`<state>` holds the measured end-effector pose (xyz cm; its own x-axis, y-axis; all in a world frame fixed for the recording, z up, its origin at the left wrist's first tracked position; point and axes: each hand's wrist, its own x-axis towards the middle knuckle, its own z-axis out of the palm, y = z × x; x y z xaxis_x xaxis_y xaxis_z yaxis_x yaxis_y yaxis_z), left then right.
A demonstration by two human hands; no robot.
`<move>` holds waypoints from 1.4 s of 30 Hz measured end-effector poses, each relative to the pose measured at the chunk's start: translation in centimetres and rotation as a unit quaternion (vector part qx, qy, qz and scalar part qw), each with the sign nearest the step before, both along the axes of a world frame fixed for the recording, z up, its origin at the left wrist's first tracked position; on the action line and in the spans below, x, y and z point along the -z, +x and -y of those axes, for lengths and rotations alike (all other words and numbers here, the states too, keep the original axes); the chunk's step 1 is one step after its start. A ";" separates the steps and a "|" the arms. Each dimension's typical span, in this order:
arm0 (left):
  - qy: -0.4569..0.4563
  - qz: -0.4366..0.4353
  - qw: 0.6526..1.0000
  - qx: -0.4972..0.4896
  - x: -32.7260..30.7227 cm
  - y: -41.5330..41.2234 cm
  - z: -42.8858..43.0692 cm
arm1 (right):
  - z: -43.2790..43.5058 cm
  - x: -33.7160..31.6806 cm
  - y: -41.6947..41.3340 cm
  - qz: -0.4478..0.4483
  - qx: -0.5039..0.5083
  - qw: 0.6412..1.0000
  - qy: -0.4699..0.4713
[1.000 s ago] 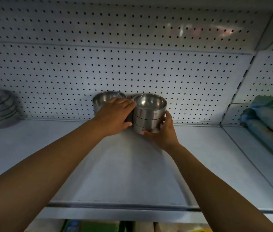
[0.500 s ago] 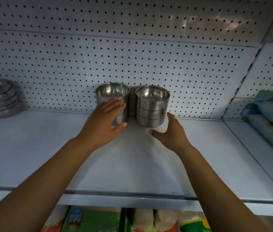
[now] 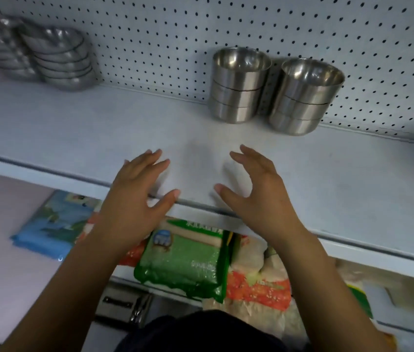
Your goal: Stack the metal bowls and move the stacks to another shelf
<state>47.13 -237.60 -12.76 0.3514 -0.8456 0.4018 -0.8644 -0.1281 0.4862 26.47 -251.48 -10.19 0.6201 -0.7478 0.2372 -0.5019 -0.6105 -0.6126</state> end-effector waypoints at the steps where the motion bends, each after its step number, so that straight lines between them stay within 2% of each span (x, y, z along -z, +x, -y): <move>1: 0.005 -0.001 1.000 -0.018 0.3 0.4 -1.5 | -1.0 0.2 0.9 -0.010 -0.021 1.000 -0.001; 6: 0.031 -0.032 0.990 -0.132 2.4 3.4 -11.0 | -6.7 1.2 6.4 -0.010 -0.112 0.994 0.010; 12: 0.054 -0.072 0.959 -0.268 4.3 4.4 -22.9 | -15.2 2.8 13.7 -0.040 -0.240 0.968 0.066; 16: 0.084 -0.100 0.925 -0.357 3.9 5.1 -32.3 | -22.8 4.3 19.3 -0.096 -0.354 0.927 0.078; 22: 0.129 -0.128 0.859 -0.480 3.3 5.4 -46.9 | -36.3 6.2 26.0 -0.141 -0.467 0.867 0.096; 29: 0.131 -0.143 0.740 -0.644 3.1 1.0 -62.4 | -52.5 7.1 31.5 -0.175 -0.620 0.758 0.104; 32: 0.137 -0.154 0.682 -0.702 3.0 -2.6 -66.8 | -59.6 6.5 32.3 -0.181 -0.693 0.694 0.074; 35: 0.126 -0.177 0.613 -0.759 3.1 -7.1 -69.1 | -65.7 5.9 31.9 -0.183 -0.762 0.620 0.039; 39: 0.088 -0.222 0.505 -0.829 3.5 -12.2 -70.3 | -72.4 6.0 30.9 -0.180 -0.827 0.532 0.026; 42: 0.057 -0.247 0.442 -0.860 3.9 -15.2 -71.0 | -76.7 6.3 29.9 -0.193 -0.860 0.472 0.028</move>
